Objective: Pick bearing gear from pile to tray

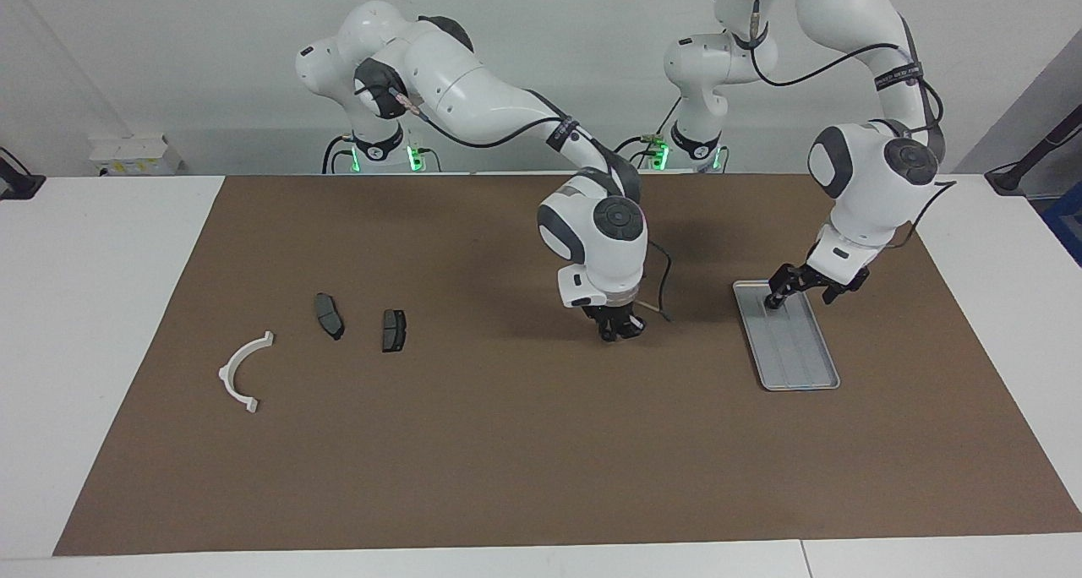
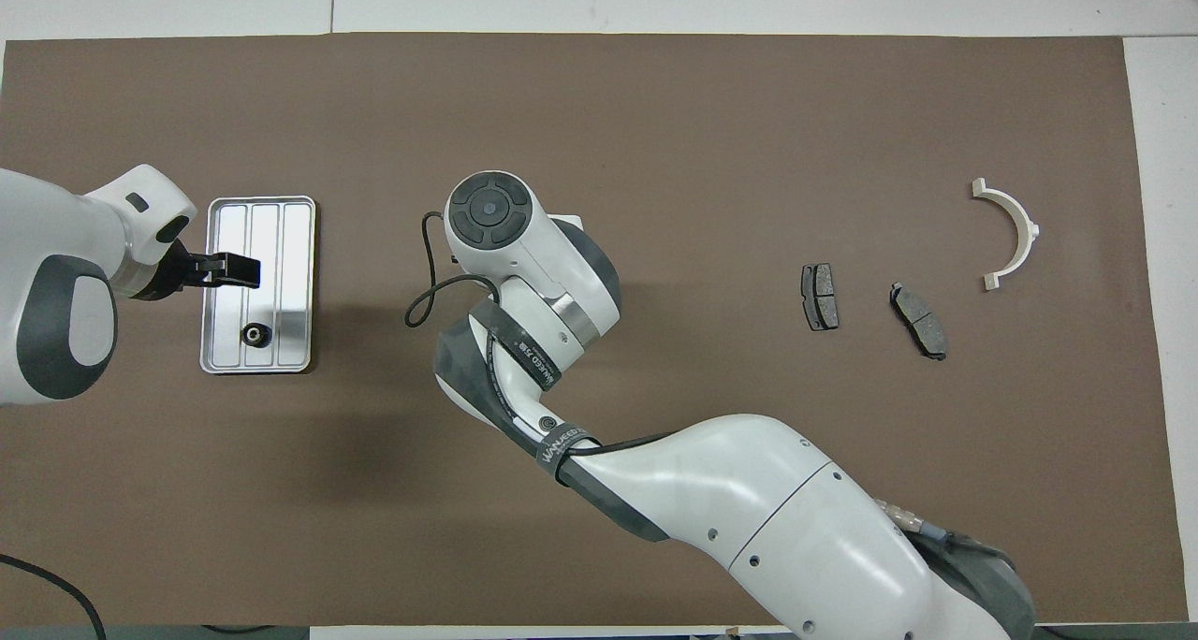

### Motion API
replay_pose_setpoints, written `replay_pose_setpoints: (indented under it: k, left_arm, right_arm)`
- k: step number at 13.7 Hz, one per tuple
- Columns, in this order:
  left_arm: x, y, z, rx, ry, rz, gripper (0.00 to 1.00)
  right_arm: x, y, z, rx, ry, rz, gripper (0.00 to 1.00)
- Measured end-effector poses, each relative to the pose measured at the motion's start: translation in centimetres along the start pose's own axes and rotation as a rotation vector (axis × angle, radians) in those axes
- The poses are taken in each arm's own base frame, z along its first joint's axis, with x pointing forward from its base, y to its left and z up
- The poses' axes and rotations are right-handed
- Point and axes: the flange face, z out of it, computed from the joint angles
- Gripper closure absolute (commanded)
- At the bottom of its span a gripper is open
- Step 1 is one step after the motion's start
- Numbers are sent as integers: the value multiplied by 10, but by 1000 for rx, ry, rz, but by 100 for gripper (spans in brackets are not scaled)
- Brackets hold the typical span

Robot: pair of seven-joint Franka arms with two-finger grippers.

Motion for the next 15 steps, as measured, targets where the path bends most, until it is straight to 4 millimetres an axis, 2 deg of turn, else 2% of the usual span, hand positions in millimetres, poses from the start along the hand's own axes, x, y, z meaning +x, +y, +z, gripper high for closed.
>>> replay_pose_setpoints:
  k: [1, 2, 3, 4, 7, 9, 11, 12, 13, 15]
  left_arm:
    - [0, 0, 0, 0, 0, 0, 0]
    - [0, 0, 0, 0, 0, 0, 0]
    - [0, 0, 0, 0, 0, 0, 0]
    - [0, 0, 0, 0, 0, 0, 0]
    - [0, 1, 0, -1, 0, -4, 0]
    - [0, 3, 0, -4, 1, -17, 0]
    - [3, 13, -4, -17, 10, -59, 16]
    - [5, 26, -8, -21, 17, -88, 23]
    - [8, 45, -13, -24, 28, -117, 26]
    - [10, 98, -23, -37, 55, -169, 26]
  right_arm:
    - [-1, 0, 0, 0, 3, -1, 95]
    - [-1, 0, 0, 0, 5, -2, 69]
    - [-1, 0, 0, 0, 5, -1, 19]
    - [-1, 0, 0, 0, 5, 1, 0]
    - [5, 0, -3, 5, 11, 26, 0]
    - [24, 1, -26, 22, 18, 47, 0]
    - [51, 10, -74, 43, 22, 31, 0]
    - [64, 17, -102, 51, 24, 3, 0]
    - [79, 27, -131, 54, 30, -41, 0]
    - [105, 50, -183, 50, 45, -170, 0]
